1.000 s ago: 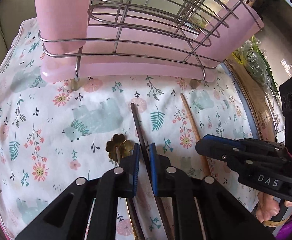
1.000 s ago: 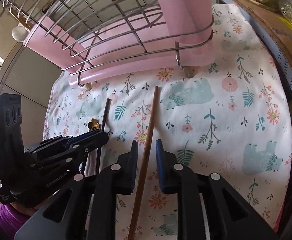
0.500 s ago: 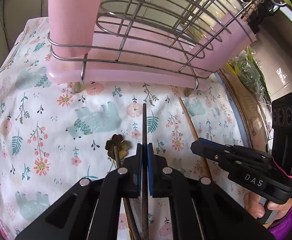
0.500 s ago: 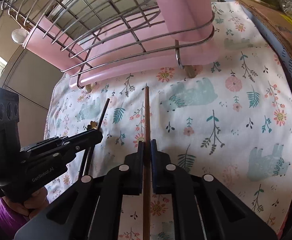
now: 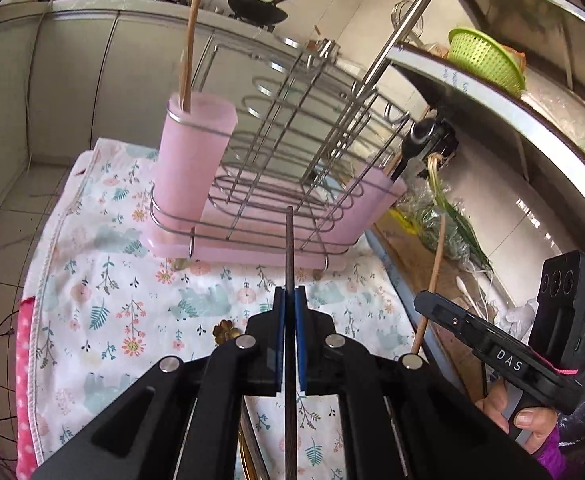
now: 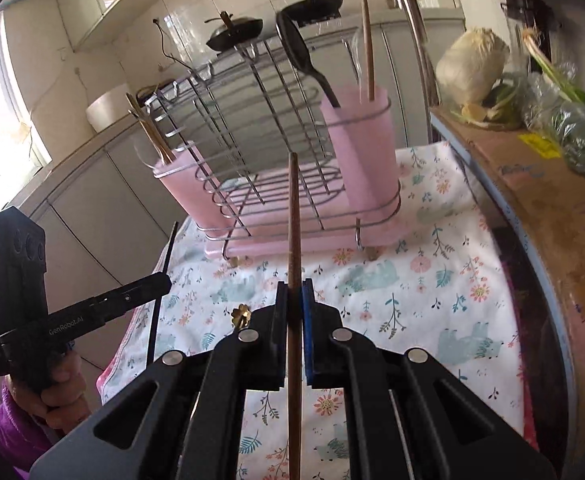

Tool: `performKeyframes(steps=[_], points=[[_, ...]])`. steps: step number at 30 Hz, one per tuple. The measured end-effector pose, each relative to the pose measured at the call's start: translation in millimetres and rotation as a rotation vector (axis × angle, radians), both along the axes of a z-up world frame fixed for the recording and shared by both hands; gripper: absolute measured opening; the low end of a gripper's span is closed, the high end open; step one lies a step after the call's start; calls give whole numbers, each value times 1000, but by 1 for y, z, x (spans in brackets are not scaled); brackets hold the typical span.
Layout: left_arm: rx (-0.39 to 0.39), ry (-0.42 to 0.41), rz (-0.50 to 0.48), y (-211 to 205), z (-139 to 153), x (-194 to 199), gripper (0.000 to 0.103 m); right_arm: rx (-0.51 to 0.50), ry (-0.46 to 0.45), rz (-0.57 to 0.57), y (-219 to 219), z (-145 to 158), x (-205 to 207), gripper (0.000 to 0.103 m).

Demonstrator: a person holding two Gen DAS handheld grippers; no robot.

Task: Organize utensils
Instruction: 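Lift the wooden and dark chopsticks over the pink cup with both grippers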

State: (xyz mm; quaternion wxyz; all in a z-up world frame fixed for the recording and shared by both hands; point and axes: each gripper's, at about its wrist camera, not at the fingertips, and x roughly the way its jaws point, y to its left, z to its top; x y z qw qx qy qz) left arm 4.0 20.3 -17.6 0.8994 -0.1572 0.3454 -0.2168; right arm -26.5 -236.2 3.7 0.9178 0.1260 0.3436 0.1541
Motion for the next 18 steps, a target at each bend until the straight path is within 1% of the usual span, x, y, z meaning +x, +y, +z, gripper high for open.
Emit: performKeyframes(steps=[3, 7, 14, 18], points=[[-14, -79, 31, 10, 23, -11, 4, -6, -76, -10, -2, 19, -9, 7], [-29, -173, 66, 18, 52, -17, 4, -24, -187, -29, -8, 54, -16, 7], [-51, -276, 110, 32, 97, -10, 4, -36, -326, -75, -24, 113, -10, 7], [-60, -325, 134, 35, 116, 0, 4, -50, -410, -113, -33, 144, -3, 7]])
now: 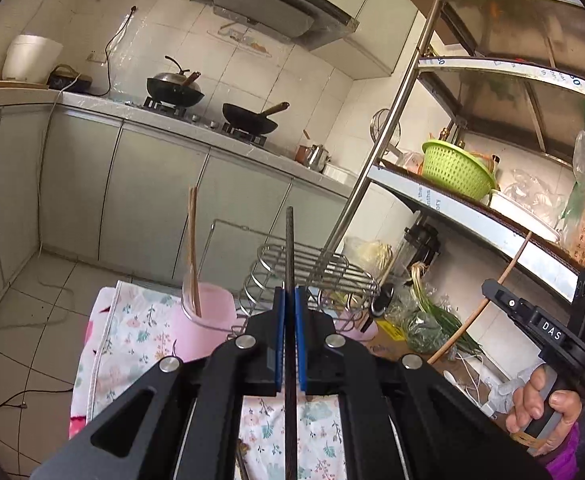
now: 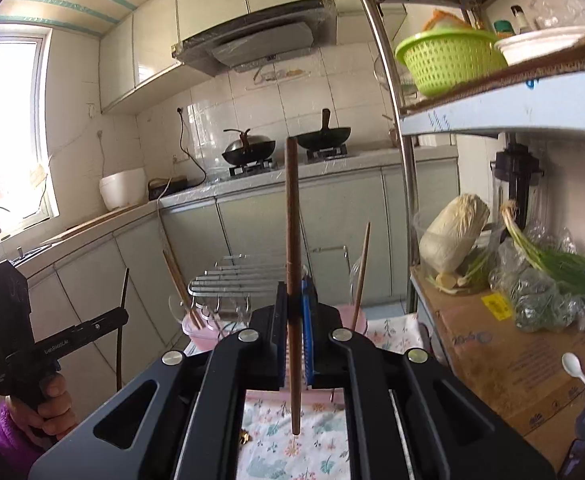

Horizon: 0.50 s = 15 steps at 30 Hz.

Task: Organize utensils
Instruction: 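Lift the wooden and dark chopsticks over the pink cup with both grippers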

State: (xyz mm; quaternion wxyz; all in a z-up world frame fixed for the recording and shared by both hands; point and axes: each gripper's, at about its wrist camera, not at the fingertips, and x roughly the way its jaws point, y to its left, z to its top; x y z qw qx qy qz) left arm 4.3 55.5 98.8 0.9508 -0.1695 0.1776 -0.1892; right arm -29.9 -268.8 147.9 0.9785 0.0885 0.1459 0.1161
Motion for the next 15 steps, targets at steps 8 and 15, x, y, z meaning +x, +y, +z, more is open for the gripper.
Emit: performKeyframes(steps=[8, 15], points=[[-14, -76, 54, 4, 22, 27, 4, -27, -88, -65, -11, 32, 31, 7], [-32, -142, 122, 7, 29, 55, 4, -82, -94, -91, -5, 25, 70, 7]])
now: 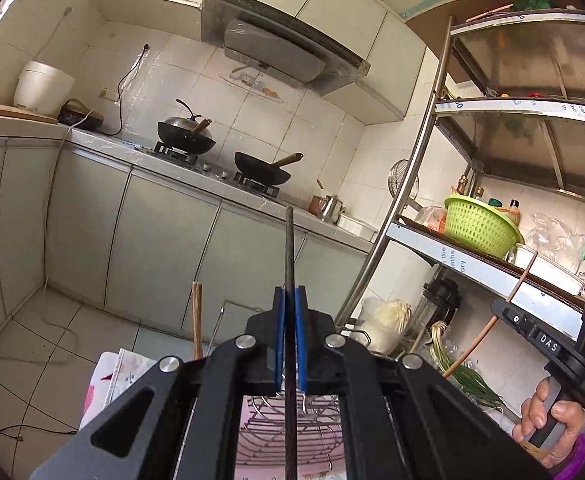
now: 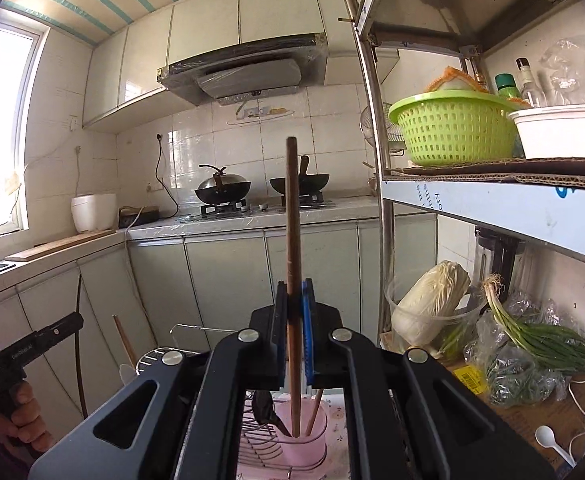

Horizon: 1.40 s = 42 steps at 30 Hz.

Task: Organize utensils
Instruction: 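Lift the wooden and dark chopsticks over the pink cup with both grippers, then lower both chopsticks into the pink cup and open both grippers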

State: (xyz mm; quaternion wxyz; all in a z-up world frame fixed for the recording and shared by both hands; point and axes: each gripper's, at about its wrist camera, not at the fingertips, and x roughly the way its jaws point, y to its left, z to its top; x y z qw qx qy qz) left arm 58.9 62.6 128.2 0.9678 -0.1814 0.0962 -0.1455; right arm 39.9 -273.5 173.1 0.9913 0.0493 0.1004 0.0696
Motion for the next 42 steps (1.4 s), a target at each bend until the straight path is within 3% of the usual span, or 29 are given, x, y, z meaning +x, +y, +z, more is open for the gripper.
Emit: performKeyframes(steps=[9, 20, 27, 42], points=[[79, -80, 120, -13, -9, 40, 4, 11, 68, 6, -3, -36, 34, 7], [204, -160, 215, -40, -48, 62, 4, 20, 132, 41, -3, -61, 51, 7], [213, -130, 199, -42, -71, 46, 4, 32, 175, 45, -1, -77, 46, 7], [243, 47, 131, -39, -108, 36, 5, 44, 299, 33, 2, -112, 46, 7]])
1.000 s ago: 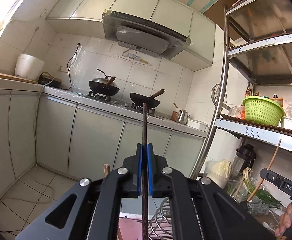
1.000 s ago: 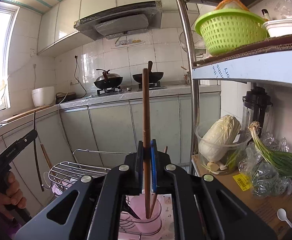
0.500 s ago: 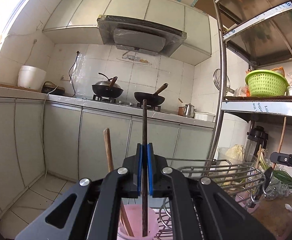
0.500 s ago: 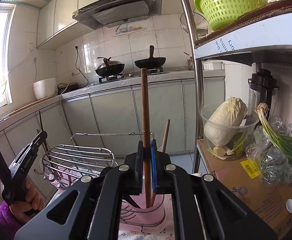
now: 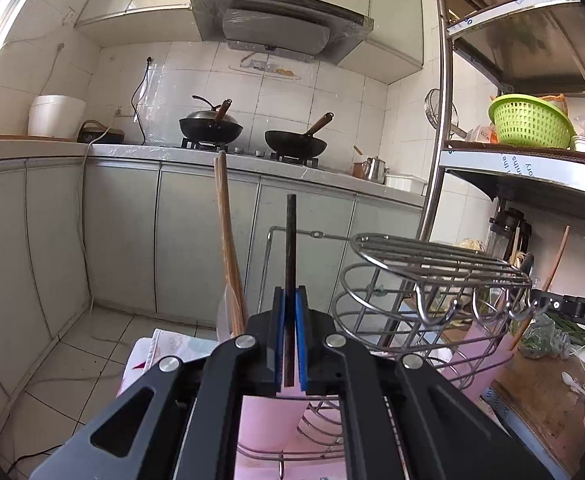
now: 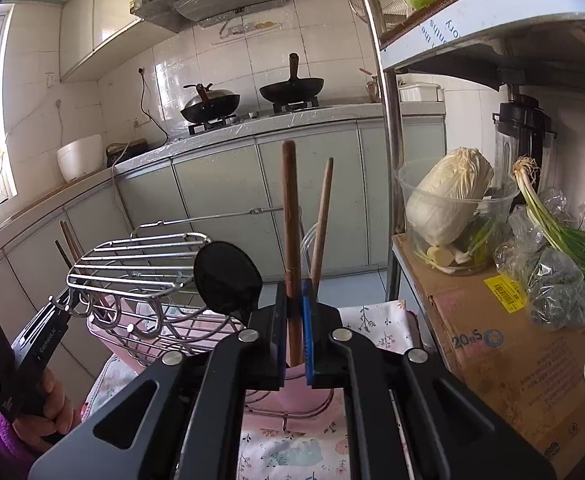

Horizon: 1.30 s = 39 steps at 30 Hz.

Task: Organize utensils
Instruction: 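Lower both chopsticks into the pink cup and open both grippers, then lower both grippers to the cloth toward the gold spoon and a dark chopstick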

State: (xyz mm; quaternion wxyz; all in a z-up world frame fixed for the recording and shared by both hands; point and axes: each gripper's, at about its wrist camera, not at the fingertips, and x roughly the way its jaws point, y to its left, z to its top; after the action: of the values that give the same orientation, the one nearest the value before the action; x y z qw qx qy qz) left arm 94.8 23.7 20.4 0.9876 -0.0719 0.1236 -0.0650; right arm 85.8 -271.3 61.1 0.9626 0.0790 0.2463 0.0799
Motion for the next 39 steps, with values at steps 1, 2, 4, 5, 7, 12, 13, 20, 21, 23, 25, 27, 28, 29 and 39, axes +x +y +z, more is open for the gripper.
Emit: performKeyframes(steps=[1, 2, 4, 5, 7, 12, 13, 20, 21, 23, 25, 27, 28, 29, 39], points=[[4, 6, -1, 0, -1, -1, 5, 0, 5, 2, 1, -2, 0, 7], [9, 13, -4, 0, -3, -1, 5, 0, 9, 2, 1, -3, 0, 7], [17, 29, -7, 0, -4, -2, 5, 6, 17, 4, 1, -5, -1, 7], [17, 34, -6, 0, -4, -2, 5, 11, 20, 4, 1, -6, -1, 7], [21, 43, -3, 0, -4, -3, 6, 23, 23, 5, 0, -7, -2, 7], [7, 63, 1, 4, -2, -7, 29, 25, 48, 9, 0, -9, -5, 8], [4, 63, 0, 5, -2, -9, 30, 23, 59, 10, 0, -11, -6, 8], [6, 64, -1, 11, 5, -28, 33, 41, 79, -3, -4, -19, -17, 31], [3, 66, -1, 12, 6, -31, 34, 44, 81, -6, -5, -20, -20, 31], [-1, 75, -3, 15, 7, -38, 34, 60, 85, -9, -6, -22, -27, 31], [1, 87, -9, 17, 8, -46, 34, 77, 93, -9, -6, -26, -34, 31], [8, 104, -22, 18, 7, -55, 34, 95, 109, -2, -3, -32, -41, 31], [13, 115, -29, 18, 6, -59, 34, 104, 121, 3, -2, -36, -45, 31], [20, 128, -36, 18, 4, -63, 34, 113, 136, 10, 1, -40, -47, 31], [28, 308, -75, 27, -36, -91, 34, 162, 308, 111, 34, -85, -69, 31]])
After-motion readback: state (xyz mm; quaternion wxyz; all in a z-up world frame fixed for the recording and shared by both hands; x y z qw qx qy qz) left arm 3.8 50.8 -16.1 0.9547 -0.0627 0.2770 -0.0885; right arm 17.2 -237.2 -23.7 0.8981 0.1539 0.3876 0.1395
